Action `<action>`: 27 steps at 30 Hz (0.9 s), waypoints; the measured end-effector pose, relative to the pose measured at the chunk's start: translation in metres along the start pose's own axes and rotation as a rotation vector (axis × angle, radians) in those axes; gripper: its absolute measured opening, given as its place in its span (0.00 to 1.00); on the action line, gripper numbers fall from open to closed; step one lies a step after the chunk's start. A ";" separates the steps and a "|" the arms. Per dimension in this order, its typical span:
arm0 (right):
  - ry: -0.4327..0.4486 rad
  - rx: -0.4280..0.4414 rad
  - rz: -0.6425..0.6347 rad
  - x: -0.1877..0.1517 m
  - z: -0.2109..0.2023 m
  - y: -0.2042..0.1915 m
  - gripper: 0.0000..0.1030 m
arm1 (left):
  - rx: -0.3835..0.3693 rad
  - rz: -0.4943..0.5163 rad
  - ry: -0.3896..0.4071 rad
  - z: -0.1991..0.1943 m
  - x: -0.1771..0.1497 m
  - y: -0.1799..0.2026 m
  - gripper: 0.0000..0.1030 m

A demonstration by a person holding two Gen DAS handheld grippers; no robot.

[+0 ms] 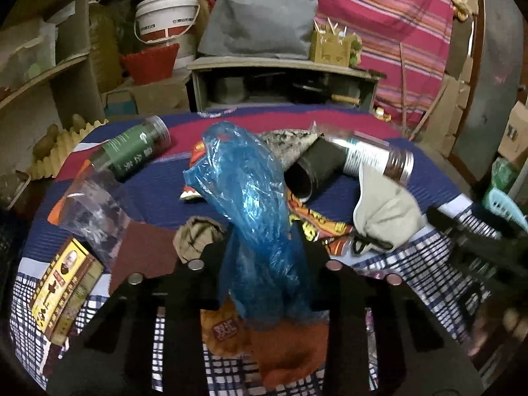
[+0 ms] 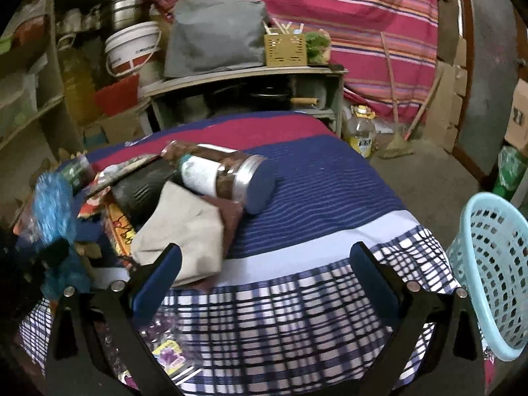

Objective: Collect trash
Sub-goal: 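Grasp the beige cloth with the right tool while the left tool lifts the blue bag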

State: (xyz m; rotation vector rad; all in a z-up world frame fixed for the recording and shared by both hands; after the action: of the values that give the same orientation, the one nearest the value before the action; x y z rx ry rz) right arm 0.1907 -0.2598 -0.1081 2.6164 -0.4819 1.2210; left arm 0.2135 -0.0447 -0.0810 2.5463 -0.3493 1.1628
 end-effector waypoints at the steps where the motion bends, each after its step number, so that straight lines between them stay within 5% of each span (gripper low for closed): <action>1: 0.007 0.005 -0.010 0.000 -0.001 -0.005 0.96 | -0.003 -0.008 0.007 -0.004 0.002 -0.003 0.29; 6: 0.015 0.008 -0.076 -0.003 -0.002 -0.026 0.95 | 0.003 -0.072 0.032 -0.020 0.014 -0.029 0.29; 12: -0.030 0.035 -0.104 -0.009 0.006 -0.038 0.77 | 0.018 -0.176 0.048 -0.028 0.020 -0.067 0.28; 17: -0.061 0.076 -0.133 -0.012 0.012 -0.047 0.38 | 0.030 -0.173 0.045 -0.027 0.021 -0.071 0.28; 27: -0.036 0.089 -0.111 -0.005 0.003 -0.035 0.12 | 0.038 -0.122 0.056 -0.034 0.020 -0.055 0.29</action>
State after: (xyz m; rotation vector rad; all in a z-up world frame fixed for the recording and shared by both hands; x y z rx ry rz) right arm 0.2035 -0.2273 -0.1157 2.7027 -0.2905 1.1881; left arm 0.2226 0.0171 -0.0549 2.5222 -0.1581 1.2022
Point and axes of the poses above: each gripper's, at about its wrist camera, not at the fingertips, and z roughly the way its jaws point, y to its right, x to its top, the point moved 4 cm from there along z, roughly the way its jaws point, and after that the axes turned 13 degrees about -x, right-handed, at the moved point
